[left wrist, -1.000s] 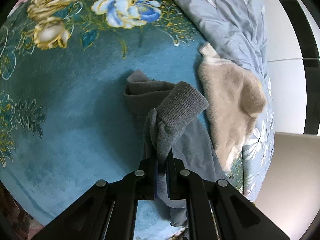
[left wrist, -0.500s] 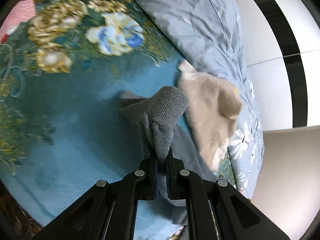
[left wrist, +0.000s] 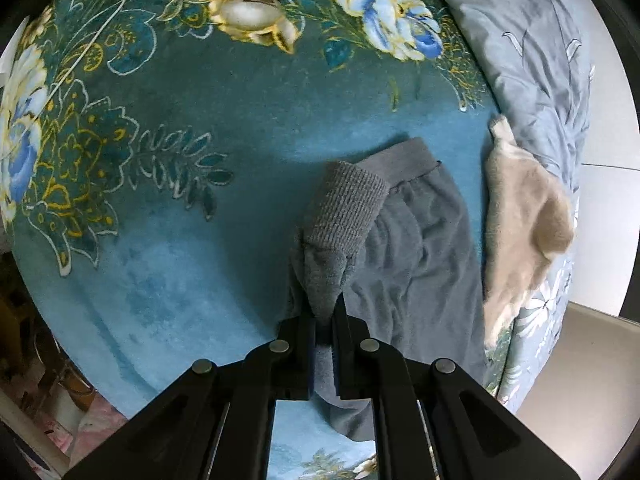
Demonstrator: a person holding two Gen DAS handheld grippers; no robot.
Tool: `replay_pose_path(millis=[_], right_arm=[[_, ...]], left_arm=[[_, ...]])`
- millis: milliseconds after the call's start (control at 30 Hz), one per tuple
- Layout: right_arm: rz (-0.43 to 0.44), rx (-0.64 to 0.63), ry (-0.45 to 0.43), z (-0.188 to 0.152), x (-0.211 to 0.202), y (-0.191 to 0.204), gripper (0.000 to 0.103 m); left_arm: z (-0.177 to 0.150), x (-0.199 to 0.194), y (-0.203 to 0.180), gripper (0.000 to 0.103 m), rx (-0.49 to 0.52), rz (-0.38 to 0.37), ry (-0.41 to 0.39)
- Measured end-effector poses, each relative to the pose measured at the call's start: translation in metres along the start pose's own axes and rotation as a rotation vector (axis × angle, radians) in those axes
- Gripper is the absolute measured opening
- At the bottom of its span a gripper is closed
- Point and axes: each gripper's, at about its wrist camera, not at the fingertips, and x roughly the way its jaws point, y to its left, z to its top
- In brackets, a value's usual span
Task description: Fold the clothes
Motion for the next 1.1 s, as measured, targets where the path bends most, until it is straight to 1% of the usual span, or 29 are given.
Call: replay_pose_path(millis=[100,167,200,233,267,333,367,400,433,500,567,600,633,667,733,767,800,833,867,900,967,1000,1033,1100], right_arm=[[0.015,-0.01,0.078,-0.028,0.031,-0.003,0.002],[0.006,-0.014,0.132,-0.047,0.054,-0.007,0.013],[0.01,-0.012,0.157,-0.055,0.066,-0.008,0.031],[0.018,-0.007,0.177,-0.063,0.077,-0.009,0.051],[0.02,-0.005,0.188,-0.068,0.087,-0.009,0.055],[0.014,-0.007,0.197,-0.077,0.106,-0.008,0.058],[0.01,-0.003,0.195,-0.079,0.115,-0.007,0.061],[0.007,0.007,0.19,-0.081,0.121,-0.007,0.068],[0.004,0.019,0.185,-0.082,0.127,-0.007,0.069],[-0.003,0.043,0.185,-0.084,0.135,-0.005,0.069],[-0.002,0.064,0.184,-0.085,0.137,-0.002,0.065],[0.004,0.075,0.185,-0.086,0.136,-0.001,0.045],[0.011,0.086,0.186,-0.086,0.135,0.0,0.022],[0.014,0.087,0.175,-0.084,0.129,0.001,0.017],[0.015,0.072,0.133,-0.077,0.109,0.002,0.014],[0.016,0.064,0.112,-0.074,0.099,0.003,0.014],[0.033,0.067,0.064,-0.066,0.078,0.0,0.014],[0.059,0.078,-0.007,-0.055,0.049,-0.006,0.014],[0.073,0.085,-0.066,-0.047,0.024,-0.012,0.014],[0.061,0.074,-0.094,-0.04,0.009,-0.017,0.014],[0.003,0.024,-0.12,-0.029,-0.01,-0.024,0.014],[-0.027,-0.001,-0.133,-0.023,-0.019,-0.027,0.014],[-0.051,-0.025,-0.126,-0.02,-0.018,-0.028,0.014],[-0.096,-0.076,-0.081,-0.024,0.004,-0.024,0.014]], left_arm=[[0.003,-0.002,-0.001,0.006,-0.001,0.002,0.002],[0.002,-0.003,-0.002,0.006,-0.001,0.006,-0.001],[0.001,-0.003,-0.003,0.006,0.003,0.012,-0.002],[0.002,-0.003,-0.004,0.006,0.008,0.019,-0.003],[0.001,-0.002,-0.005,0.006,0.014,0.028,-0.003],[-0.001,-0.002,-0.006,0.006,0.028,0.044,-0.005],[-0.001,-0.001,-0.008,0.006,0.034,0.051,-0.006],[-0.002,-0.001,-0.008,0.006,0.038,0.055,-0.008],[-0.003,-0.002,-0.007,0.006,0.041,0.058,-0.01],[-0.005,-0.003,-0.007,0.006,0.048,0.063,-0.014],[-0.006,-0.004,-0.008,0.006,0.056,0.062,-0.021],[-0.007,-0.005,-0.01,0.006,0.062,0.061,-0.028],[-0.007,-0.007,-0.012,0.006,0.073,0.059,-0.042],[-0.007,-0.01,-0.015,0.006,0.086,0.057,-0.06],[-0.006,-0.017,-0.023,0.005,0.109,0.051,-0.091],[-0.004,-0.024,-0.027,0.005,0.115,0.034,-0.109],[-0.001,-0.036,-0.03,0.005,0.116,-0.007,-0.133],[0.003,-0.048,-0.033,0.005,0.119,-0.041,-0.157],[0.006,-0.058,-0.035,0.005,0.131,-0.057,-0.174],[0.008,-0.061,-0.036,0.005,0.152,-0.051,-0.174],[0.011,-0.061,-0.037,0.006,0.2,-0.017,-0.157],[0.009,-0.054,-0.035,0.006,0.221,0.019,-0.138],[0.006,-0.043,-0.033,0.006,0.241,0.066,-0.114],[-0.002,-0.023,-0.022,0.006,0.245,0.13,-0.081]])
